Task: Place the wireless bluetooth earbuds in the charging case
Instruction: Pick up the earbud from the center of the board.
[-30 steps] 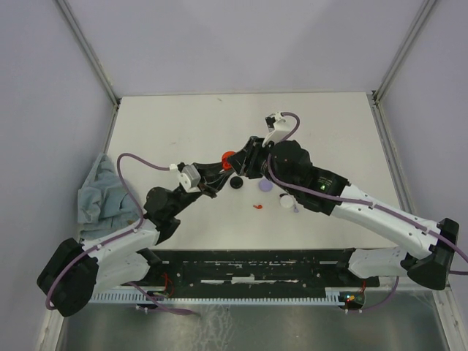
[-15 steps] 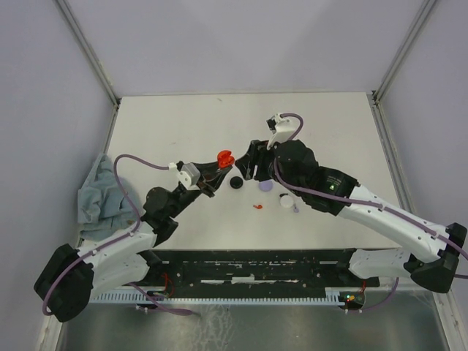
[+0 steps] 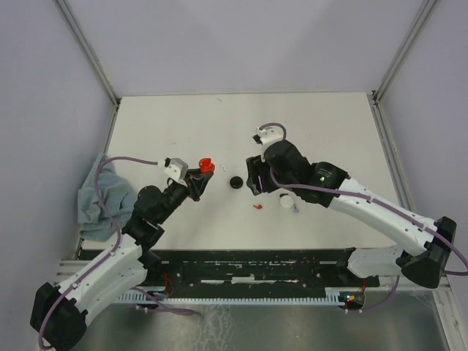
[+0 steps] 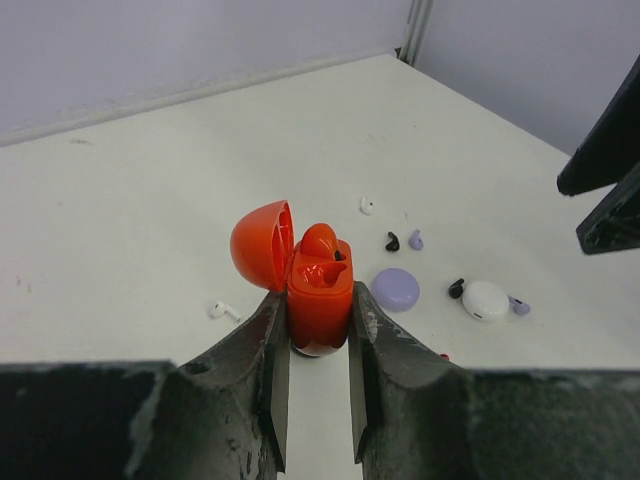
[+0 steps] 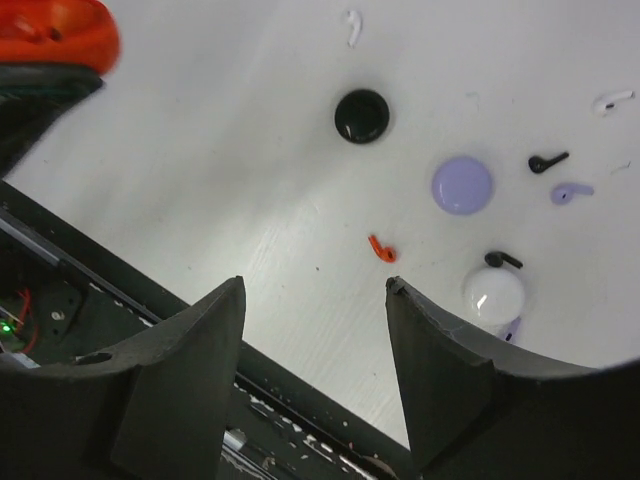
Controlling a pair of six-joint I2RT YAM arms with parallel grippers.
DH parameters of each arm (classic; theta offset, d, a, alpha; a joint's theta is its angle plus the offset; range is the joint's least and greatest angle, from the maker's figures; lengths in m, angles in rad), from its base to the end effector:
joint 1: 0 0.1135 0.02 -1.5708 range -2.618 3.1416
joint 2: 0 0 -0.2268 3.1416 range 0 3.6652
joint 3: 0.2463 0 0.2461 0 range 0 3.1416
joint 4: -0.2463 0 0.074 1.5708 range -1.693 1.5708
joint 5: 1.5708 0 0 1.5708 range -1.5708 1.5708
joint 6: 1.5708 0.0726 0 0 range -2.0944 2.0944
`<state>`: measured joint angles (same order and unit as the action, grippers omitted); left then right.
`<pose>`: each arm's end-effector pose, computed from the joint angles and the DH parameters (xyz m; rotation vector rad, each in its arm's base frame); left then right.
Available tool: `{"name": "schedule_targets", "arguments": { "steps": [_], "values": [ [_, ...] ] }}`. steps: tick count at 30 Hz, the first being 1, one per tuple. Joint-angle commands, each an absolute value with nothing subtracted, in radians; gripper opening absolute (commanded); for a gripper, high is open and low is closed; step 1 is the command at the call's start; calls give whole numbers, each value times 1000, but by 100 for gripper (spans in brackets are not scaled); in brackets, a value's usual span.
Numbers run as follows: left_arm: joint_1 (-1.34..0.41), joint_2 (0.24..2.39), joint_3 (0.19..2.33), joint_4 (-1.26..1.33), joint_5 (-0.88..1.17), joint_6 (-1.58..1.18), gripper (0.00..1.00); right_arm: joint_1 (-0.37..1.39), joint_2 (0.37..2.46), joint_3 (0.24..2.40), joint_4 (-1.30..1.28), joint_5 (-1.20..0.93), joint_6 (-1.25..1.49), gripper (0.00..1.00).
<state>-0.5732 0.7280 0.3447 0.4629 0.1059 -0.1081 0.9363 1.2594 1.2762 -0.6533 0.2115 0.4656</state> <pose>0.1977 -0.1367 0.2424 0.4355 1.4601 -0.6264 0.1929 0.2364 0.3072 -0.4062 2.2091 0.5477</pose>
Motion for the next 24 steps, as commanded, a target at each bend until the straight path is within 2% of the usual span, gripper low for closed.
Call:
{"name": "schedule_targets", "arguments": {
  "steps": [1, 13, 24],
  "values": [
    [-538, 647, 374, 269, 84, -162, 3, 924, 1315, 1220, -711, 168, 447, 67],
    [-520, 591, 405, 157, 130, -39, 3, 913, 1512, 1065, -576, 273, 599, 61],
    [-520, 592, 385, 215, 140, -61, 3, 914, 1700, 1082, -572, 290, 570, 60]
  ]
}}
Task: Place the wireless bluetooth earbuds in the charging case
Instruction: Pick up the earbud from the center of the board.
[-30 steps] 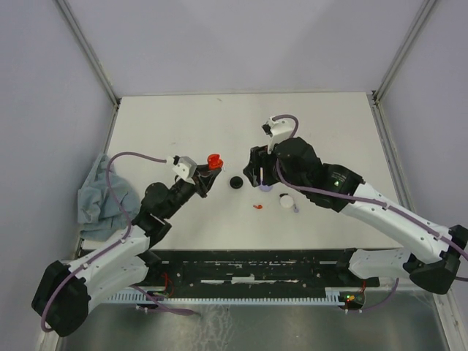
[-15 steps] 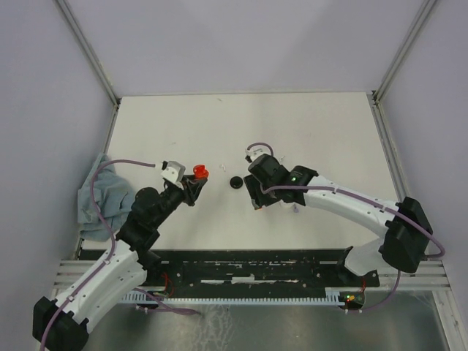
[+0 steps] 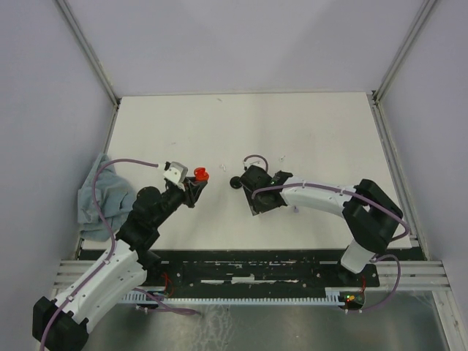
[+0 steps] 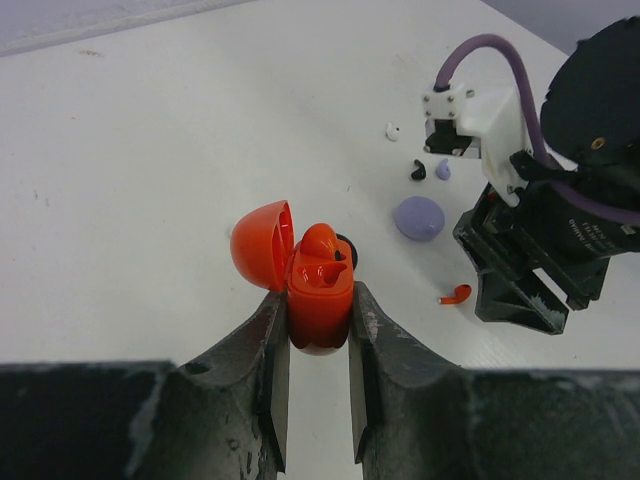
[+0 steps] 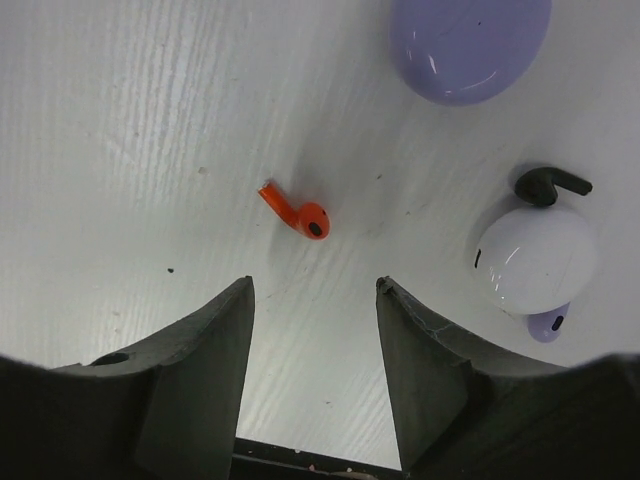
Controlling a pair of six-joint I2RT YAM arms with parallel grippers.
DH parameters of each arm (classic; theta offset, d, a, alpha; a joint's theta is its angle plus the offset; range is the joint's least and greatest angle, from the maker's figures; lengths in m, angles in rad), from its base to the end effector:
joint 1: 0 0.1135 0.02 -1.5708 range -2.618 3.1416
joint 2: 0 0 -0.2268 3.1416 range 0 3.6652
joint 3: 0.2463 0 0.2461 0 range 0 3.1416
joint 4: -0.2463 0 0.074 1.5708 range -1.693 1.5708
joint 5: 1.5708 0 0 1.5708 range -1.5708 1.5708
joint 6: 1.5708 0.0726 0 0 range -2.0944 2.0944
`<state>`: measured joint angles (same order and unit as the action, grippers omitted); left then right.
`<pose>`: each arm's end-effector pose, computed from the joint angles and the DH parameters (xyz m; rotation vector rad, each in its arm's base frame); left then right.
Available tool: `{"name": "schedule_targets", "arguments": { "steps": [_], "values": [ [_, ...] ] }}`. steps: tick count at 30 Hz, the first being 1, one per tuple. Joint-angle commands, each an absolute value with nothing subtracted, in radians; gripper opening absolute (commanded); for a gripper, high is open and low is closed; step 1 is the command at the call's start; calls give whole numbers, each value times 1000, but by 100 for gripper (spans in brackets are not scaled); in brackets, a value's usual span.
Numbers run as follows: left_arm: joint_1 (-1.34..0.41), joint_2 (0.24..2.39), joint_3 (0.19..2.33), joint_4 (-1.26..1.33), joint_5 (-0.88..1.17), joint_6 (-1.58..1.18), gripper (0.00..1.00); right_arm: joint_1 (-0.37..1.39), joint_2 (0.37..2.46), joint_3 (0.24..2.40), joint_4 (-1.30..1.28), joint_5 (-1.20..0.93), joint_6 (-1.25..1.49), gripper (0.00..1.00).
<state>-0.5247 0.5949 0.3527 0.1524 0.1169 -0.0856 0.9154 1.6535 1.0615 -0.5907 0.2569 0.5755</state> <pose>0.1894 -0.1194 0.2285 0.4557 1.6277 -0.5577 0.2126 0.2463 0.1226 -0.3867 2.6561 0.1030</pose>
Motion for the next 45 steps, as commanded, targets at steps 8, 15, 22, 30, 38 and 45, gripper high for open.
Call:
{"name": "schedule_targets", "arguments": {
  "steps": [8, 15, 22, 30, 38, 45],
  "values": [
    [-518, 587, 383, 219, 129, -61, 3, 914, 1784, 1120, -600, 318, 529, 60],
    [-519, 583, 381, 221, 121, -59, 3, 913, 1834, 1162, -626, 362, 513, 60],
    [-517, 579, 382, 221, 115, -56, 3, 905, 1840, 1203, -689, 397, 489, 59],
    [-515, 580, 382, 224, 116, -57, 3, 898, 1835, 1211, -732, 413, 487, 59],
    [-509, 586, 382, 231, 125, -62, 3, 879, 1851, 1218, -713, 428, 492, 59],
    [-507, 583, 380, 232, 129, -65, 3, 871, 1883, 1258, -696, 440, 485, 59]
  ]
}}
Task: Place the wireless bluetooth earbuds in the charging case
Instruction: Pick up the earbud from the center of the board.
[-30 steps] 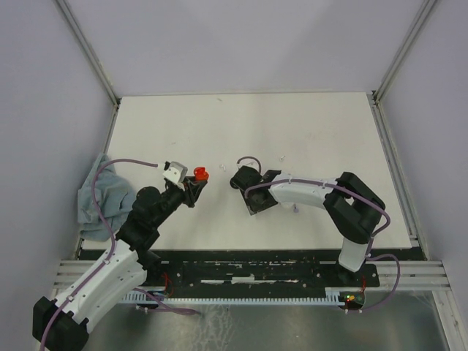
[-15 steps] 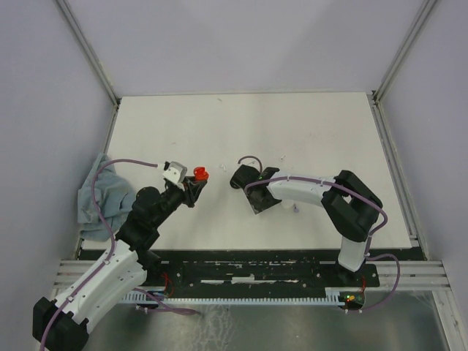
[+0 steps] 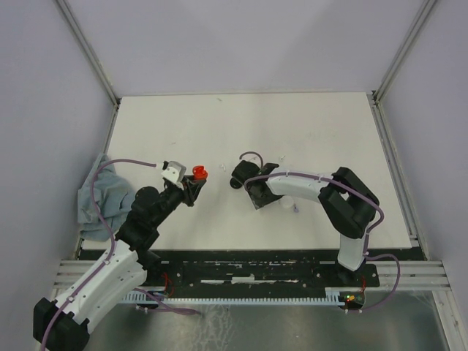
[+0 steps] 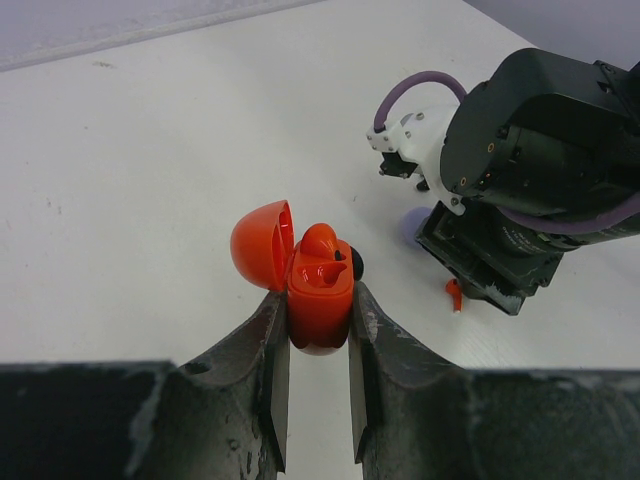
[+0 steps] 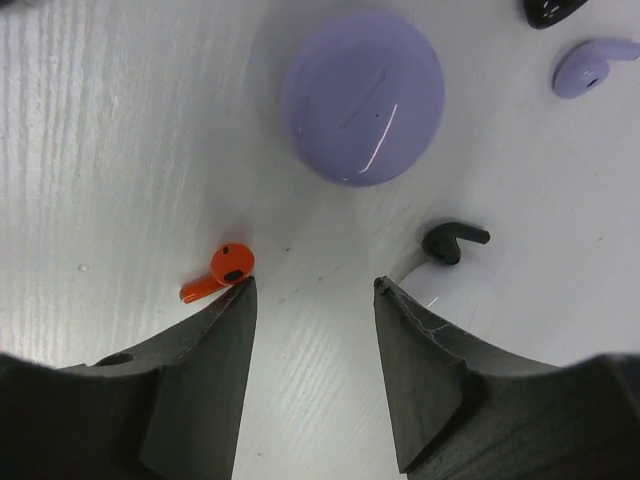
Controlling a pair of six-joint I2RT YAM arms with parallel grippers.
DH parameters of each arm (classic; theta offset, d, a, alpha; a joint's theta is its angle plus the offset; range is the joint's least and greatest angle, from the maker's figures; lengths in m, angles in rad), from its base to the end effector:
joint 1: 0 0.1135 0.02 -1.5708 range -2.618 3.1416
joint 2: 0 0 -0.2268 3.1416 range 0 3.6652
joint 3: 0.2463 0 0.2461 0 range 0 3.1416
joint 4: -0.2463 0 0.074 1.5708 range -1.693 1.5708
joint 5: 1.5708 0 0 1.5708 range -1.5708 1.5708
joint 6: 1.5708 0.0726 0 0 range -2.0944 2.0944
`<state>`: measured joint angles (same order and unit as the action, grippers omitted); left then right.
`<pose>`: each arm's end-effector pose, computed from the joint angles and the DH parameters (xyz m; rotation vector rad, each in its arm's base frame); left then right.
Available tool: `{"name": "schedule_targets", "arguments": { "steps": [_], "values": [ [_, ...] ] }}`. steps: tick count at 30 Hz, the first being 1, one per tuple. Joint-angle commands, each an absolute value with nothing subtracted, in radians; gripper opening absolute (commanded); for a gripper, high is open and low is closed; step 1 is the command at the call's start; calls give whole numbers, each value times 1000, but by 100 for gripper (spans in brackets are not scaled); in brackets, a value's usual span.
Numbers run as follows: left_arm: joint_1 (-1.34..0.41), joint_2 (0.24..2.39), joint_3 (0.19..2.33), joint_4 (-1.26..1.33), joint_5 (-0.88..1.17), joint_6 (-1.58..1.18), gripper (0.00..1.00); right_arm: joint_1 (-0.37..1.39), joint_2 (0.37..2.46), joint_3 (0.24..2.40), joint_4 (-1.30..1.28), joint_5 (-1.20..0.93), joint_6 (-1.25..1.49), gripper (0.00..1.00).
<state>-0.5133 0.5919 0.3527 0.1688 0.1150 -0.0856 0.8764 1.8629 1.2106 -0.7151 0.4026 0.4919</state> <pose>0.1907 -0.1171 0.2315 0.4412 1.6102 -0.5501 0.2393 0.2429 0.0956 -0.4642 2.6814 -0.2548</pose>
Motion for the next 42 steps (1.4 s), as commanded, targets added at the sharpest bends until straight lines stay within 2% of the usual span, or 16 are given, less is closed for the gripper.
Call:
{"name": "schedule_targets", "arguments": {
  "steps": [1, 10, 18, 30, 42],
  "values": [
    [-507, 583, 380, 233, 128, -66, 3, 869, 1884, 1263, -695, 442, 484, 59],
    [-504, 583, 379, 240, 141, -74, 3, 842, 1832, 1315, -717, 422, 475, 59],
    [-505, 589, 377, 251, 164, -81, 3, 811, 1791, 1317, -731, 246, 574, 58],
    [-505, 605, 373, 271, 192, -95, 3, 763, 1850, 1268, -629, 125, 627, 45],
    [-505, 616, 373, 276, 210, -98, 3, 760, 1910, 1259, -603, 103, 623, 36]
  ]
}}
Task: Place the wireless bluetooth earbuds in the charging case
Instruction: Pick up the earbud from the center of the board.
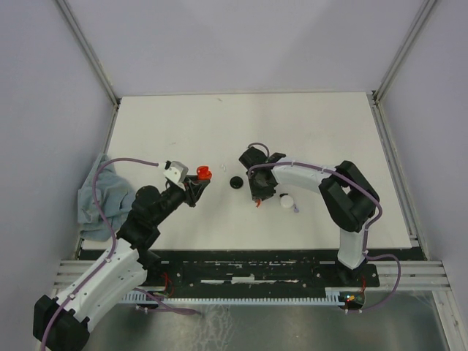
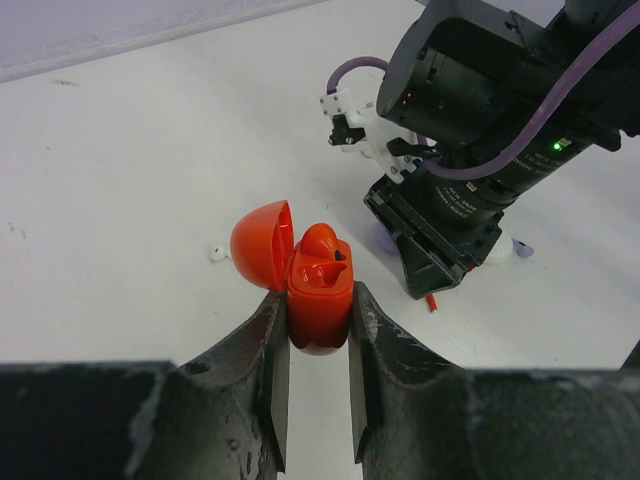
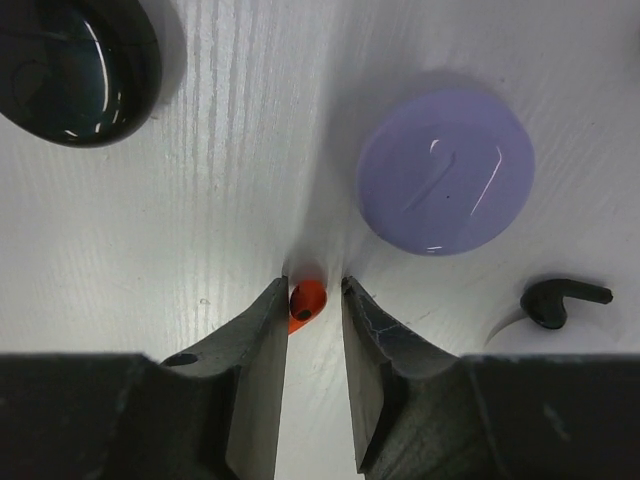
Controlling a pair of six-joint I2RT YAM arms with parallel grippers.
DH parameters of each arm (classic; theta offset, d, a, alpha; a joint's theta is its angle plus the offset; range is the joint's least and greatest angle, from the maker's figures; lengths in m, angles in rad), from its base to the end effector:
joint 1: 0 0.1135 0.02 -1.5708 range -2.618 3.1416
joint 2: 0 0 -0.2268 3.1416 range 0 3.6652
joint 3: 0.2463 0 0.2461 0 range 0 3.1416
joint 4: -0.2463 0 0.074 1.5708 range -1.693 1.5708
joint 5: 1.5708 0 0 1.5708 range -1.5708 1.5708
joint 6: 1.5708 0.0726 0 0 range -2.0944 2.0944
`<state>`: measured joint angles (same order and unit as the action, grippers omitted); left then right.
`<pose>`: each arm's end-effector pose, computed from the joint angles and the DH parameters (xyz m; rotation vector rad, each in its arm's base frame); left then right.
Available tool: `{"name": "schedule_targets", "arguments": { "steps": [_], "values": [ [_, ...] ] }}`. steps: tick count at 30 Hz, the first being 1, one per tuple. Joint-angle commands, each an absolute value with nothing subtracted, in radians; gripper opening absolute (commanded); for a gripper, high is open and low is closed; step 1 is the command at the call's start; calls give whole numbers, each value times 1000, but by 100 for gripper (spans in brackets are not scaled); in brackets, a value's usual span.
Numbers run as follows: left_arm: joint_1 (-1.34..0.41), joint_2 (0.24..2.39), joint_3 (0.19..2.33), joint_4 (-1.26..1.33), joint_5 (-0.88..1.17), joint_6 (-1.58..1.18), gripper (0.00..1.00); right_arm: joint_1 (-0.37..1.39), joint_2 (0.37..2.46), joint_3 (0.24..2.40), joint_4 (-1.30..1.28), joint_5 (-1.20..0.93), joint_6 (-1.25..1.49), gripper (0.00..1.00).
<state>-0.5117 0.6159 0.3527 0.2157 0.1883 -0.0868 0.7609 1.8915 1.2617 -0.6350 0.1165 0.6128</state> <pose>0.1905 -0.1226 0.2335 0.4919 1.5775 -0.6111 0.2692 0.2447 0.0973 -0.1838 2.8222 0.1490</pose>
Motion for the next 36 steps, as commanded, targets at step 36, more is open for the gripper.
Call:
{"name": "schedule_targets", "arguments": {
  "steps": [36],
  "values": [
    [-505, 634, 371, 295, 283, -103, 3, 796, 1850, 1242, -670, 131, 547, 26]
  ]
}}
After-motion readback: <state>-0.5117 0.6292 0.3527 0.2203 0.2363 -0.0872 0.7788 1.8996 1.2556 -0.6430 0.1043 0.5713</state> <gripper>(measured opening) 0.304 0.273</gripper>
